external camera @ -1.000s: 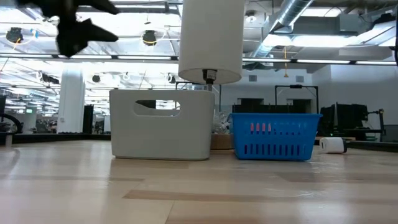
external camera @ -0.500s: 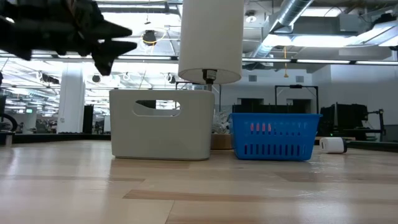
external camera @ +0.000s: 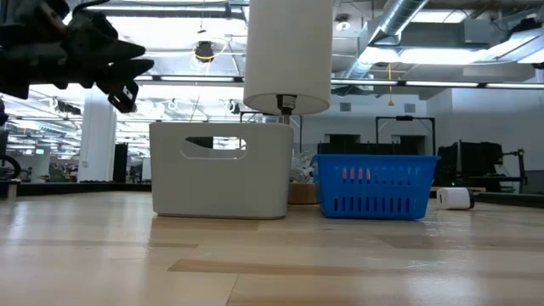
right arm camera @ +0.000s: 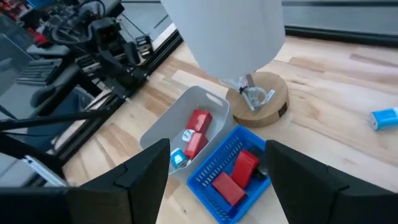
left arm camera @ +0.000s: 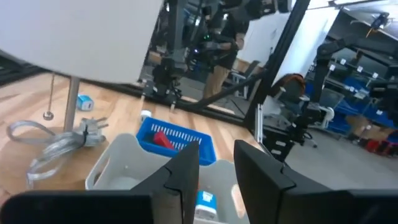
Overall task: Pick & Place Office items
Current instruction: Put the white charger adapter into the gray bin
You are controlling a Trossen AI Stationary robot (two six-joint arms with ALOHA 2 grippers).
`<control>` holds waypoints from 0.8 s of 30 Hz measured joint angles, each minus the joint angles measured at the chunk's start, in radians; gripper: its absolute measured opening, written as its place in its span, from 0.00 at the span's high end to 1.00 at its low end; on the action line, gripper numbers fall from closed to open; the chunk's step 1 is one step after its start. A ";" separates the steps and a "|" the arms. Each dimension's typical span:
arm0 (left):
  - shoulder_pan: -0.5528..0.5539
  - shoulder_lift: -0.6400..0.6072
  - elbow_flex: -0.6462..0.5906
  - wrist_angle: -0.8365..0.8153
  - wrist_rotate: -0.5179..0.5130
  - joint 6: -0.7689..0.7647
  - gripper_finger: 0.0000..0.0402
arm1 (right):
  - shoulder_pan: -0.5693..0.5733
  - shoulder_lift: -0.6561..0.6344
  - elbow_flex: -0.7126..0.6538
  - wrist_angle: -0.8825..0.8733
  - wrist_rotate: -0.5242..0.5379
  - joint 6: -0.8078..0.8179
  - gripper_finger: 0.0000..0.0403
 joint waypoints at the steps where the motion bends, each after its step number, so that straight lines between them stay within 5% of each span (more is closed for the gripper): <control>1: -0.005 -0.012 0.000 -0.014 -0.013 0.001 0.76 | -0.010 0.000 0.000 -0.005 -0.006 -0.014 0.37; 13: -0.047 -0.033 0.000 0.020 -0.103 -0.099 0.77 | -0.301 -0.003 0.000 -0.174 -0.500 -0.507 0.37; 19: -0.051 -0.033 0.000 0.042 -0.149 -0.112 0.77 | -0.455 -0.046 -0.073 0.031 -0.639 -0.913 0.37; 24: -0.051 -0.032 0.000 0.042 -0.157 -0.113 0.77 | -0.595 -0.101 -0.232 0.116 -0.787 -1.085 0.37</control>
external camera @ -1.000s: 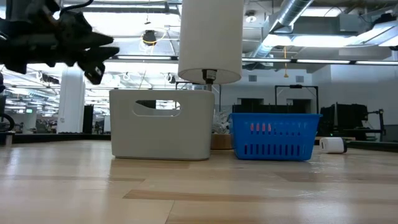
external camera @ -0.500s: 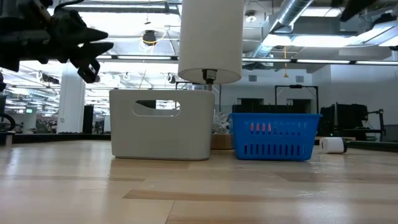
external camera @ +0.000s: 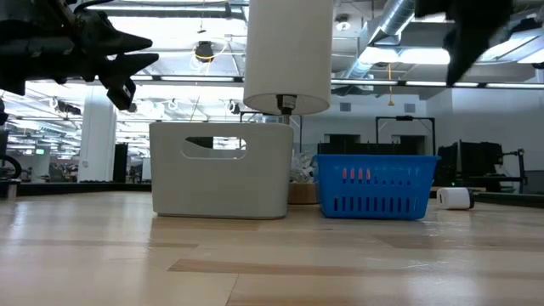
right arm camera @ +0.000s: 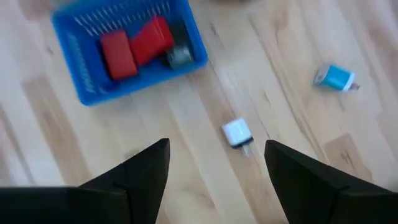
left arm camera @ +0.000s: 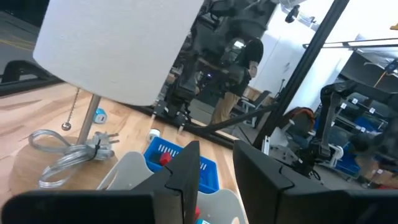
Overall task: Pick & Place Office items
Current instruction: Put the white charger adapter into the gray bin
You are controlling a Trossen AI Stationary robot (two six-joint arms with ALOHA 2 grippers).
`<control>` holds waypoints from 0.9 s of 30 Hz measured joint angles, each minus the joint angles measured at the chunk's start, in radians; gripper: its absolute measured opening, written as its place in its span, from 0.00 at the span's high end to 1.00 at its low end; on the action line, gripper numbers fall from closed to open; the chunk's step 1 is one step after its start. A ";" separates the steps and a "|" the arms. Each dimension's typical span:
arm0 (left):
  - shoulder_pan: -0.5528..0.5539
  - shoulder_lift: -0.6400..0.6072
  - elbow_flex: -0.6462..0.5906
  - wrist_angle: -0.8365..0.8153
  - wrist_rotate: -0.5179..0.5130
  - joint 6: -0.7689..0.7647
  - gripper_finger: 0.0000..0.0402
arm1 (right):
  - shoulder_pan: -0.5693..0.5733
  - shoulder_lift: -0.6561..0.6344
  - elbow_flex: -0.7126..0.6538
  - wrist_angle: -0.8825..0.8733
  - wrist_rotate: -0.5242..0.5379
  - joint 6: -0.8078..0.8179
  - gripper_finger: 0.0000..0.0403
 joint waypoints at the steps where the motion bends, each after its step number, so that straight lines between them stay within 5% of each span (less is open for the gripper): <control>1: 0.000 0.000 0.000 0.000 0.000 0.000 0.77 | -0.023 -0.013 -0.035 0.015 -0.021 -0.029 0.37; 7: 0.000 0.000 0.000 0.000 0.000 0.000 0.77 | -0.117 -0.036 -0.212 0.172 -0.187 -0.271 0.37; 12: 0.000 0.000 0.000 0.000 0.001 0.000 0.77 | -0.119 0.017 -0.263 0.290 -0.213 -0.455 0.37; 27: 0.000 0.002 0.000 -0.020 0.003 -0.006 0.77 | -0.401 0.186 -0.321 0.350 -0.289 -0.551 0.37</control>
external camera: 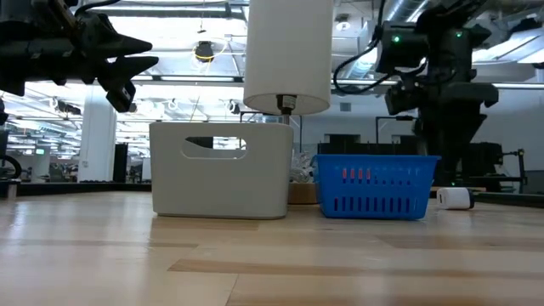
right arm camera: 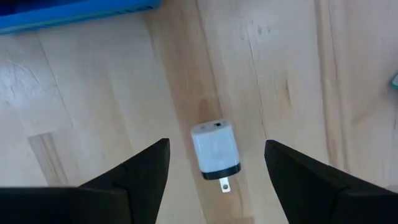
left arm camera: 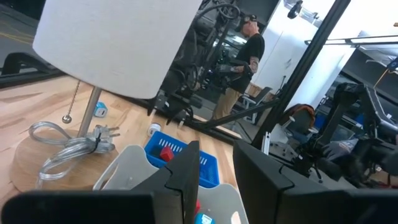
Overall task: Pick & Place Office items
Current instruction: Put the white charger adapter into the gray bin
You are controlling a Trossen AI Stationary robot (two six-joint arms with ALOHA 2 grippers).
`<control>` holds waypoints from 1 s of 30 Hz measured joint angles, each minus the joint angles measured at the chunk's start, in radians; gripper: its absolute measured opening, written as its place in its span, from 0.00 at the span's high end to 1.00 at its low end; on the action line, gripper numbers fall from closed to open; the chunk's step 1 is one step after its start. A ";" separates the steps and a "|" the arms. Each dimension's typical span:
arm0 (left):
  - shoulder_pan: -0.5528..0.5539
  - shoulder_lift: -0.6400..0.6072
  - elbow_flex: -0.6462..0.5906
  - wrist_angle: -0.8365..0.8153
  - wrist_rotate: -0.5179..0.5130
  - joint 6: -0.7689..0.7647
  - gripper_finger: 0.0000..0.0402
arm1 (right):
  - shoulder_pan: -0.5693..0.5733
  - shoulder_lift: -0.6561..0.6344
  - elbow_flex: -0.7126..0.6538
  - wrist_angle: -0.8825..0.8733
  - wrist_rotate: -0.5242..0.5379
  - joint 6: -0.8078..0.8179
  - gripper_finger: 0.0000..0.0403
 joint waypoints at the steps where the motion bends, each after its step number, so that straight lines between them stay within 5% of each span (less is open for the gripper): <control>1: 0.000 0.000 0.000 0.000 0.000 -0.003 0.77 | -0.010 -0.001 -0.005 0.007 -0.007 -0.003 0.37; 20: 0.000 0.000 0.000 0.000 0.005 -0.013 0.77 | -0.043 0.018 -0.031 0.030 -0.051 -0.021 0.37; 30: 0.000 0.000 0.000 0.005 0.004 -0.017 0.77 | -0.026 0.156 -0.014 0.014 -0.002 0.032 0.37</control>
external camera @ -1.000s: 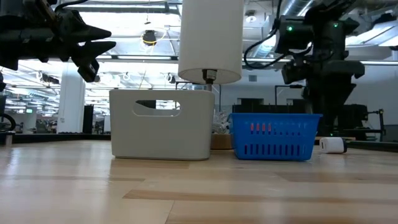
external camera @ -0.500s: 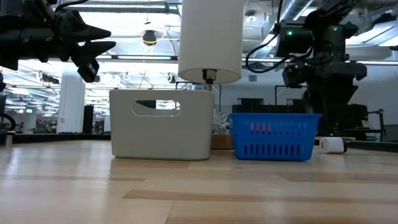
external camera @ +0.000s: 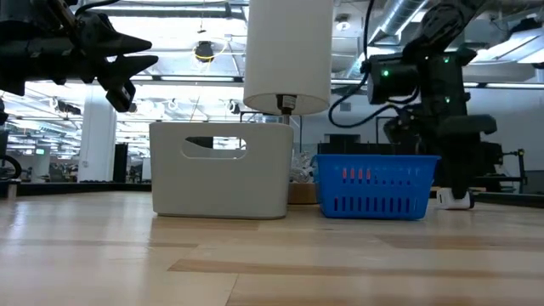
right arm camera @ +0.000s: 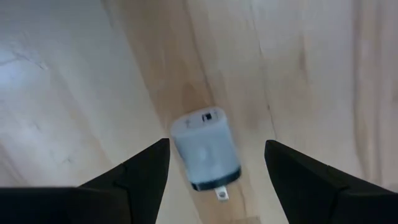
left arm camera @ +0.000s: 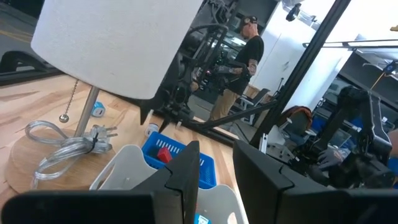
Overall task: Pick & Place Office items
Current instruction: Put the white charger adapter into the gray bin
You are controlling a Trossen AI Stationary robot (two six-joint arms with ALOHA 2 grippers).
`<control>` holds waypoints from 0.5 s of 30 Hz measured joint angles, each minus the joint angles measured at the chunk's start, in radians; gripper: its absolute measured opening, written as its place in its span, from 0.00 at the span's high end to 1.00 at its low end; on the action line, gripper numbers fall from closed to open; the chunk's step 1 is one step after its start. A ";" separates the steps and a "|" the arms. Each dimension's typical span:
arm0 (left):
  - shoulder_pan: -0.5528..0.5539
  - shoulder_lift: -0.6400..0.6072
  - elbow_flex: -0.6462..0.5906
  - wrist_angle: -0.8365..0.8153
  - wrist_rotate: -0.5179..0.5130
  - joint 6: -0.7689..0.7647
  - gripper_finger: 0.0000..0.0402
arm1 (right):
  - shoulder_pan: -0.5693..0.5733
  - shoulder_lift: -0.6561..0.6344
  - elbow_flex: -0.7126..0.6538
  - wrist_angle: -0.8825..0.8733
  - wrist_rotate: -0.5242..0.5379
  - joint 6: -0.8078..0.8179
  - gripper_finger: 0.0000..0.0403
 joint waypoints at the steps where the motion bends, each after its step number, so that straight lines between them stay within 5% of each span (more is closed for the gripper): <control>1: 0.000 0.000 0.000 0.000 0.000 -0.001 0.77 | 0.004 0.015 0.001 0.005 -0.002 0.000 0.37; 9: 0.000 0.000 0.000 -0.002 0.000 -0.003 0.77 | 0.026 0.087 0.003 0.015 -0.021 0.003 0.38; 15: 0.000 0.000 0.000 -0.005 0.000 -0.004 0.77 | 0.029 0.080 0.002 0.018 -0.028 0.011 0.60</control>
